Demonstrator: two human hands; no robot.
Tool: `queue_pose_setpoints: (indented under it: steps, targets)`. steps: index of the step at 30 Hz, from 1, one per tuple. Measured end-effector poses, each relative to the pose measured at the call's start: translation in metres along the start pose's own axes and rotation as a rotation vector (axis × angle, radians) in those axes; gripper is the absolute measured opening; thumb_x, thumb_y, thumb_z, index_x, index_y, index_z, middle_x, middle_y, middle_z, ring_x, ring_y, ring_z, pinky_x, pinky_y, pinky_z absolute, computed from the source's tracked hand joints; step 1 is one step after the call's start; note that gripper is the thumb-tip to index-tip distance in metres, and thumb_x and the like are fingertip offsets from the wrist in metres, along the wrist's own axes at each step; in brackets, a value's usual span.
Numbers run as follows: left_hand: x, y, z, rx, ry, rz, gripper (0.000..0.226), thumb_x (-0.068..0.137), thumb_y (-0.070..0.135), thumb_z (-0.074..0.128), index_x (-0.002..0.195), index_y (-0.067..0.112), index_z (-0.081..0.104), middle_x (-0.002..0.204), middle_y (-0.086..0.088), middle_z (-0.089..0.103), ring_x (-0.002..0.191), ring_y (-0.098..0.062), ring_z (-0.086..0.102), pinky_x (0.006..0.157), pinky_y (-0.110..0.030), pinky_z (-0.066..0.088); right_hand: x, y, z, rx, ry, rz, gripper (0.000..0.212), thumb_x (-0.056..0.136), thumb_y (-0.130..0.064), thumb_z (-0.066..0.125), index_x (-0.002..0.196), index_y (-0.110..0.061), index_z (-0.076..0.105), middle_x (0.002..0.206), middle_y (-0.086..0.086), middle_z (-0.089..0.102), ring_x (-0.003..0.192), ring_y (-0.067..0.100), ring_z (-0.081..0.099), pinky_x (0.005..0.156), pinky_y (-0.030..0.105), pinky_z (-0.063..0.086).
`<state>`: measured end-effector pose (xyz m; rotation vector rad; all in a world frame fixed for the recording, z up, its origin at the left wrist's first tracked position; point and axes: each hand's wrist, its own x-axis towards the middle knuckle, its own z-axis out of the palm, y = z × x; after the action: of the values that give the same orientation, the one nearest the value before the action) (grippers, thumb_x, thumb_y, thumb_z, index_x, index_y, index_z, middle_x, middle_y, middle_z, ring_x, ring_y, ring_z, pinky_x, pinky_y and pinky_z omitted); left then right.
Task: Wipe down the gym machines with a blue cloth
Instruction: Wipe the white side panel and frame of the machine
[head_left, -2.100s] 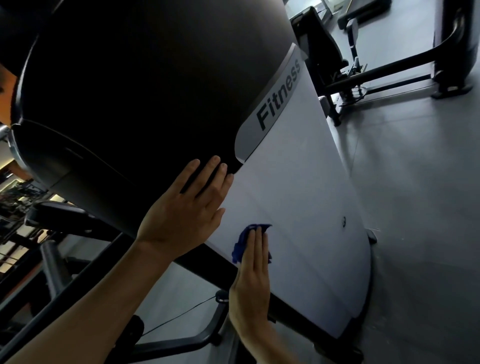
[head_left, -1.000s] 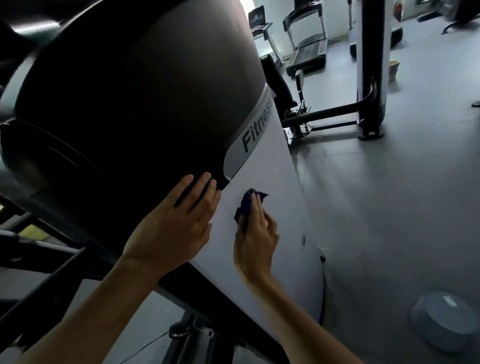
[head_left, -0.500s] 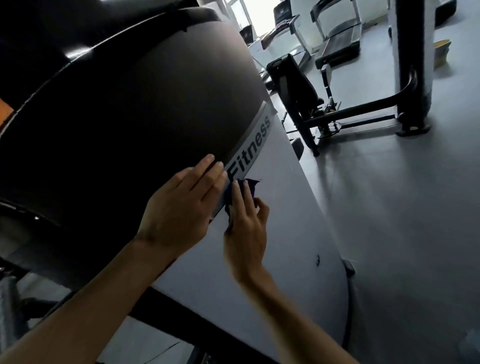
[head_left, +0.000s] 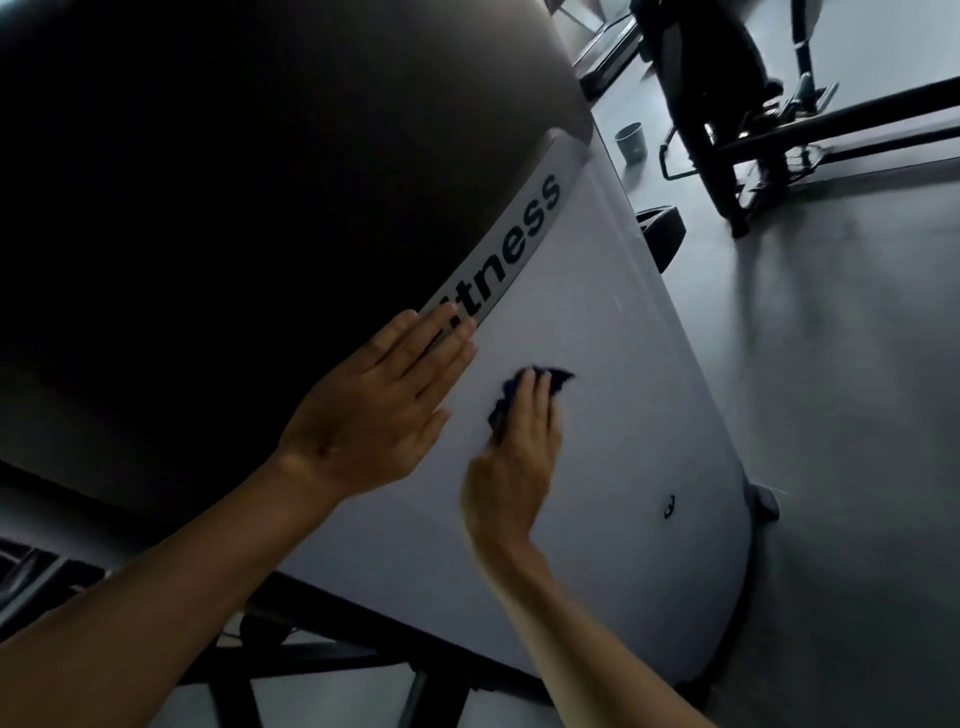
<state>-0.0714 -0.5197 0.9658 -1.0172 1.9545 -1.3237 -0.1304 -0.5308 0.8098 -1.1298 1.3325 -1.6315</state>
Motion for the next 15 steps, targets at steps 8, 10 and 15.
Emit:
queue_pose_setpoints:
  steps: [8,10,15]
  targets:
    - [-0.001,-0.004,-0.003,-0.024,-0.033,-0.002,0.073,0.109,0.042,0.016,0.162,-0.006,0.001,0.171,-0.025,-0.004,0.161,-0.036,0.001,0.13,-0.047,0.013,0.009,0.043,-0.004,0.032,0.026,-0.067,0.059,0.103,0.004,0.049,0.158,-0.008,0.034,0.165,0.008,0.033,0.155,0.021,0.026,0.126,0.043,0.025]
    - [0.0,-0.003,-0.003,-0.055,-0.045,-0.007,0.073,0.109,0.041,0.017,0.162,-0.006,0.001,0.171,-0.025,-0.005,0.161,-0.035,0.0,0.13,-0.047,0.013,0.001,0.061,-0.006,0.09,0.042,0.222,0.056,0.107,-0.001,0.043,0.159,-0.014,0.03,0.165,0.005,0.032,0.154,0.023,0.028,0.127,0.044,0.024]
    - [-0.001,-0.002,-0.003,0.009,-0.027,0.007,0.072,0.11,0.041,0.013,0.161,-0.009,0.0,0.17,-0.029,-0.004,0.16,-0.038,0.002,0.13,-0.048,0.014,0.019,-0.008,0.006,0.116,0.033,0.046,0.063,0.101,0.007,0.045,0.16,-0.011,0.032,0.167,0.005,0.026,0.156,0.021,0.02,0.129,0.039,0.016]
